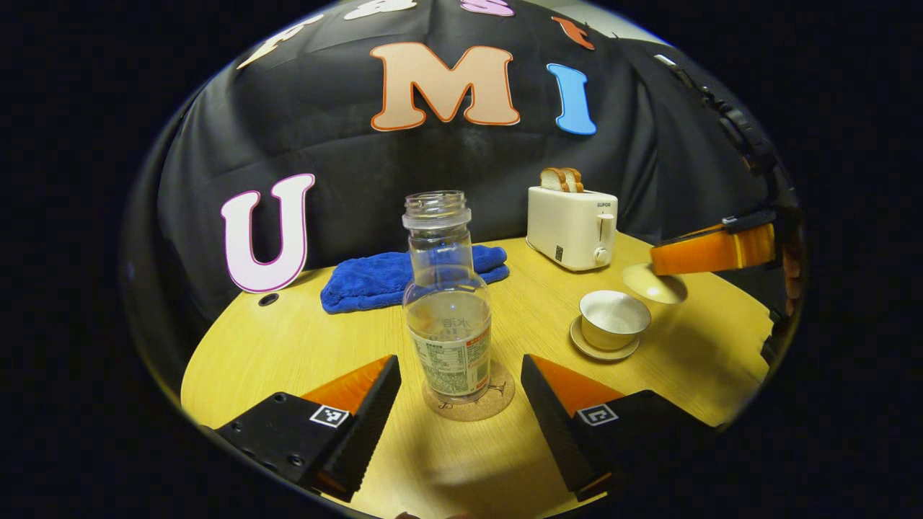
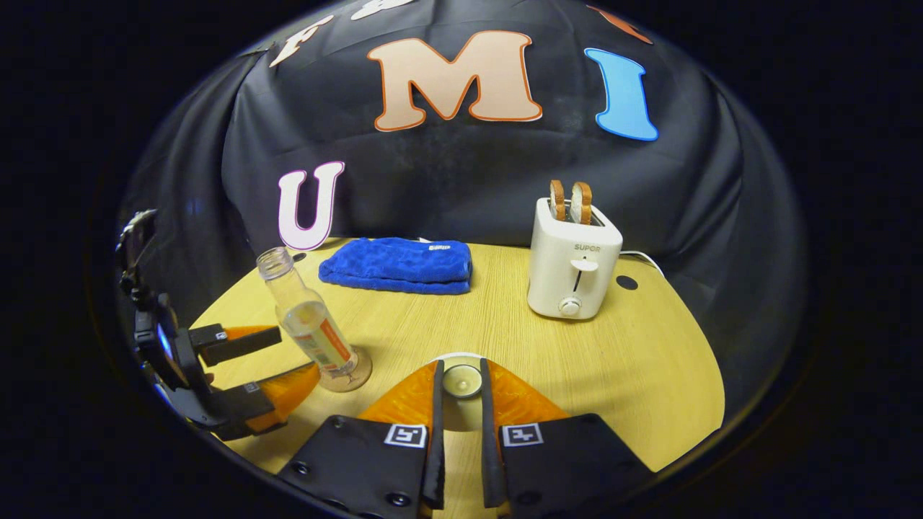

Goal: Open the teacup lid with one hand, grasp the water bottle and pour water into the teacup with the other hand; after pouring, place the water bottle on the coaster and then close the teacup lid.

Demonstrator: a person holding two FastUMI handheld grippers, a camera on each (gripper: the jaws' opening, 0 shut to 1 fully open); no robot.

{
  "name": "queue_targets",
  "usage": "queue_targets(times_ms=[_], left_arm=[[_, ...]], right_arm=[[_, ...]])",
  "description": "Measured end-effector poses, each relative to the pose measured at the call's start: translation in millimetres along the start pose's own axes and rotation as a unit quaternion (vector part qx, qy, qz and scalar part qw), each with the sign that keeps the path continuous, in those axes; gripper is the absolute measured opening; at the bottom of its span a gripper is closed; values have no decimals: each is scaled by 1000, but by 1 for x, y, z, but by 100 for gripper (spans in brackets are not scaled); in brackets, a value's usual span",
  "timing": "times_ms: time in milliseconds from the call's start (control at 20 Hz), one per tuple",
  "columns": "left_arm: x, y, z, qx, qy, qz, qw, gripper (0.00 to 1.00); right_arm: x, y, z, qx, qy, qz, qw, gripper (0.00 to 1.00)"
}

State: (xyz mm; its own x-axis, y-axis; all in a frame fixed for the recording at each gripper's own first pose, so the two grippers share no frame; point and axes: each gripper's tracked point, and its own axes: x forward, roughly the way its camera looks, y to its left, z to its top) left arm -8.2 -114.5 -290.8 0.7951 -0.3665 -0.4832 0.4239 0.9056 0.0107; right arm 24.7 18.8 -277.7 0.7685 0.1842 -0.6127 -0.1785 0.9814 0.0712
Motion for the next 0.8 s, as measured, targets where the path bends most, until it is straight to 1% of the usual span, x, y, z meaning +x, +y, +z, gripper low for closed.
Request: queue_targets(times_ms=[150,200,250,450,500,550,600,800], left_arm=[[-12,2,10,-3,-18,6,1000,98],[-15,3,13,-2,-23,8,1000,98],[-19,4,15,-2,-26,11,1000,97],[-31,13,20,-9,-32,25,999,97],[-34,15,22,-11,-34,28,999,97],[-34,17,23,-11,-36,31,999,94],[-35,19,24,-10,-37,33,999,97],[-40,25,18,-12,-27,37,999,97]], right_arm=[[16,-1,-3,2,4,3,1000,24],[20,0,-3,0,4,5,1000,27],[26,0,-4,-1,5,5,1000,25],[40,3,-15,-12,15,3,1000,25],[41,5,-19,-14,17,3,1000,22],[42,5,-21,-18,18,2,1000,25],[43,6,-23,-20,19,2,1000,25],[47,10,-29,-23,19,0,1000,25]])
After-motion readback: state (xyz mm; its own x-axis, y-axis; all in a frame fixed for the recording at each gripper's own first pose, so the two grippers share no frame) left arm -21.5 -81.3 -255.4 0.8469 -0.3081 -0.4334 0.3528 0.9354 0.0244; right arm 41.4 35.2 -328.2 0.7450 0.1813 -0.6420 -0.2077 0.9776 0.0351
